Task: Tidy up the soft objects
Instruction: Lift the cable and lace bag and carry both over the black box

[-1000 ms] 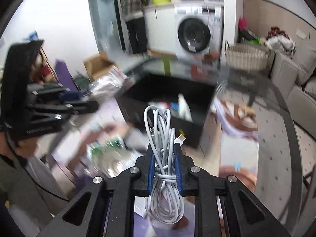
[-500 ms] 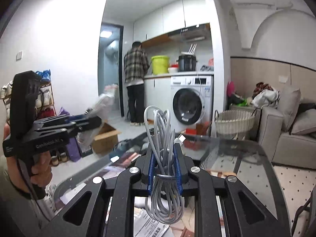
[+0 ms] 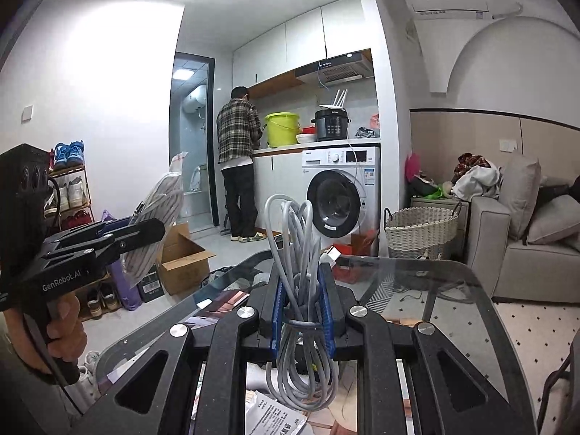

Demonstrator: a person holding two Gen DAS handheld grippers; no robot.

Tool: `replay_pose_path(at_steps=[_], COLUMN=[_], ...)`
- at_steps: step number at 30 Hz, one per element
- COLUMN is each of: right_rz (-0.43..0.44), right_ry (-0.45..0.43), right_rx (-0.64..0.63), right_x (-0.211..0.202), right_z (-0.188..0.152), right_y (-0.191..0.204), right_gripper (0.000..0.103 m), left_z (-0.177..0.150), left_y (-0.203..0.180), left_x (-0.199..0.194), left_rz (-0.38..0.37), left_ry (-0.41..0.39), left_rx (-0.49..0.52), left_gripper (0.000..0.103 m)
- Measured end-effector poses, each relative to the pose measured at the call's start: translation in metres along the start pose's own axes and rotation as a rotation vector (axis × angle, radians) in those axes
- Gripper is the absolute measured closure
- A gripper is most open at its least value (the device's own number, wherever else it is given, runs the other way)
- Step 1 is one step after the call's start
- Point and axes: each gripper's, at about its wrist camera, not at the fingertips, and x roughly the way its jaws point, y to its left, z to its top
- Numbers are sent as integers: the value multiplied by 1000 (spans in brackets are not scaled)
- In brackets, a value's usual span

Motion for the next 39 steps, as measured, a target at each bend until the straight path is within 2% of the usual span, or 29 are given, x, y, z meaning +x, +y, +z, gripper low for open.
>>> replay_pose_path(at_steps=[9, 16, 21, 24, 30, 39], right_rz=[7, -12, -21, -55, -80, -73], right_ry=[-31, -69, -54, -53, -21, 11], right_rx=[-12, -50, -25, 7, 40, 32], right_x=[16, 50, 84, 103, 127, 137], right_z=[19, 47, 62, 69, 69, 67], right_y=[8, 20, 17, 10, 2, -2], right_gripper=[85, 85, 86, 86, 86, 85], left_z=[13, 27, 34, 39, 40, 42], left_y=[2, 8, 15, 20, 26, 28], left_x=[26, 58, 86, 103, 116, 119], left_rz=[-19, -3, 34, 61, 50, 14], left_ry=[-1, 0, 11, 5, 25, 57], left_rx=[-25, -44, -51, -54, -106, -109], left_gripper=[74, 74, 73, 73, 73, 73])
